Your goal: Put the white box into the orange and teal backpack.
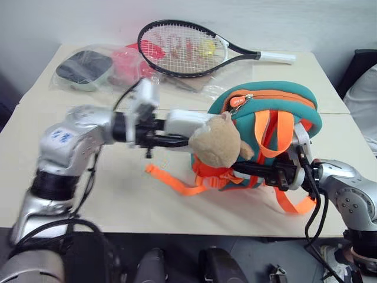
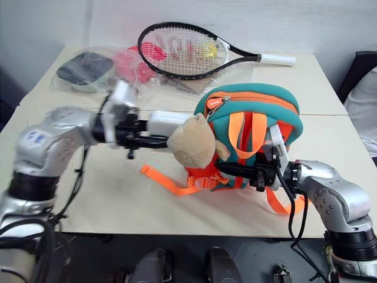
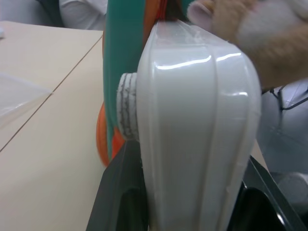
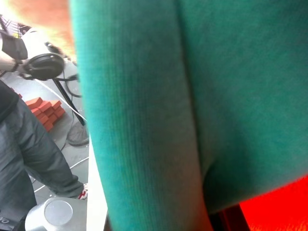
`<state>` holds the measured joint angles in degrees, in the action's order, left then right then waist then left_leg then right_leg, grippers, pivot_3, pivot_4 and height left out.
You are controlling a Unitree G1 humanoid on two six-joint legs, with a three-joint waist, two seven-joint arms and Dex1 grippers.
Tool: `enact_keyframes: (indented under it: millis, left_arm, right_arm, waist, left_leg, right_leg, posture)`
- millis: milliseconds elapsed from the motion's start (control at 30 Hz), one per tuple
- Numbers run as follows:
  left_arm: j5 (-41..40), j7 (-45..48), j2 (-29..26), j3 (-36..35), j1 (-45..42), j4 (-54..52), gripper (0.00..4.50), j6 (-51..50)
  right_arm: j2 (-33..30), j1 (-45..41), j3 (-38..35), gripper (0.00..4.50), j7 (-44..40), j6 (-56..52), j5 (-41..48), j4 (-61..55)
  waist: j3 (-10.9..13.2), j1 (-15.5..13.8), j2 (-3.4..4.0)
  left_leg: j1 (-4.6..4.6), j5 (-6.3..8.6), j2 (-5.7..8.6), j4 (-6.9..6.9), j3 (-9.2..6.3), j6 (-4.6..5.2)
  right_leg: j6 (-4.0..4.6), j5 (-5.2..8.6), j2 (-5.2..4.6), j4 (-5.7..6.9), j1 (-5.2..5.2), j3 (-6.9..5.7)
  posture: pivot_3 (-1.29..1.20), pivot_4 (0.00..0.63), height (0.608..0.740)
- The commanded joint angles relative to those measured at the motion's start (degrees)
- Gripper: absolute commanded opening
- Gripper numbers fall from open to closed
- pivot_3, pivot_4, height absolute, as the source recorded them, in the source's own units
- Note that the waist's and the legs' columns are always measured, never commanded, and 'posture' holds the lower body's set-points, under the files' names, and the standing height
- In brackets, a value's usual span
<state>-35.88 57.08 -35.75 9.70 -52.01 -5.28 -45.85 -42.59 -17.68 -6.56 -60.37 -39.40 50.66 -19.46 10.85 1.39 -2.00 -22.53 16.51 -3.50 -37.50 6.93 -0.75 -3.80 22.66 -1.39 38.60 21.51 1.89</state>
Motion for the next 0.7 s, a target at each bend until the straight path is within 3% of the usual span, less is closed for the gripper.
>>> enact_keyframes:
  millis: [33, 133, 267, 500, 600, 633, 700]
  left_arm:
    - [1.96, -5.75, 7.6, 3.4, -6.26, 2.8, 1.28, -5.34]
    - [7.65, -7.0, 12.58, 8.11, -6.93, 7.58, 1.28, -2.07]
    - [9.12, -7.93, 16.08, 5.77, -5.72, 9.73, 1.28, 1.08]
    - [5.8, -4.62, 12.89, -0.04, -2.9, 4.83, 3.37, -0.37]
    - [3.26, 1.89, 8.18, -3.12, -1.43, 1.6, 4.19, 1.87]
    - [2.08, 3.93, 6.51, -4.4, -1.07, 1.22, 4.43, 2.0]
    - [1.61, 10.37, 0.76, -5.32, 0.22, 1.08, 4.47, 3.21]
  right_arm:
    - [-0.6, 0.03, -0.28, 0.01, -0.39, -0.54, 0.58, -2.26]
    - [-0.2, 0.13, -0.01, 0.01, -0.12, -0.64, 0.28, -2.96]
    - [0.12, 0.49, -0.2, 0.01, 0.75, -0.7, 0.37, -3.97]
    - [0.88, 1.37, -0.73, 0.0, 2.24, -0.05, 0.13, -4.22]
    - [1.38, 1.27, -0.74, 0.0, 2.74, 0.04, 0.09, -4.12]
    - [1.51, 1.28, -0.65, 0.0, 2.81, 0.09, 0.0, -4.09]
    - [1.77, 1.35, -0.44, 0.0, 2.87, 0.2, -0.21, -4.04]
  waist:
    - [0.0, 0.23, 0.0]
    - [-0.02, 0.35, 0.05]
    - [-0.01, 0.45, 0.06]
    - [-0.01, 0.42, 0.06]
    - [0.01, 0.74, 0.09]
    - [0.01, 0.83, 0.1]
    - [0.02, 0.85, 0.11]
  left_leg:
    - [0.01, 0.0, 0.0, 0.01, -0.01, 0.0]
    - [0.07, -0.01, -0.01, 0.01, 0.0, -0.01]
    - [0.17, -0.08, -0.1, -0.02, -0.01, -0.15]
    - [0.16, -0.08, -0.09, -0.11, -0.03, -0.14]
    - [0.17, -0.08, -0.11, -0.09, -0.03, -0.15]
    - [0.18, -0.09, -0.12, -0.06, -0.03, -0.17]
    - [0.18, -0.1, -0.13, -0.05, -0.03, -0.19]
  right_leg:
    - [0.0, 0.0, 0.0, 0.03, 0.0, 0.0]
    - [0.0, 0.0, 0.02, 0.08, 0.02, 0.02]
    - [0.01, 0.0, 0.18, 0.27, 0.04, 0.13]
    - [0.0, 0.0, 0.14, 0.31, 0.02, 0.13]
    - [0.01, 0.0, 0.15, 0.35, 0.04, 0.13]
    - [0.01, 0.01, 0.16, 0.35, 0.04, 0.13]
    - [0.01, 0.01, 0.17, 0.37, 0.05, 0.11]
  posture:
    - [0.0, 0.15, 0.74]
    - [0.0, 0.15, 0.74]
    - [0.0, 0.15, 0.74]
    - [0.0, 0.15, 0.74]
    - [0.0, 0.15, 0.74]
    - [0.0, 0.15, 0.74]
    - [0.0, 0.15, 0.74]
